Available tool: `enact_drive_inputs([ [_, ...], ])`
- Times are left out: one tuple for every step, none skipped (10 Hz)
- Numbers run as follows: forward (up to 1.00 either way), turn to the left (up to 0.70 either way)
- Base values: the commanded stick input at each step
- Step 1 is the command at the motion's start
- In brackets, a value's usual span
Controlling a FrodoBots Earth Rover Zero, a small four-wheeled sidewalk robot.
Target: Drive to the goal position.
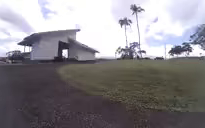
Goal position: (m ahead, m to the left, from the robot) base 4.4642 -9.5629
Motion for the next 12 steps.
enact_drive_inputs([
  [0.00, -0.50],
  [0.00, -0.50],
  [0.00, -0.50],
  [0.00, -0.50],
  [0.00, -0.50],
  [0.00, -0.50],
  [0.00, -0.50],
  [0.00, -0.50],
  [0.00, -0.50],
  [0.00, -0.50],
  [0.00, -0.50],
  [0.00, -0.50],
])
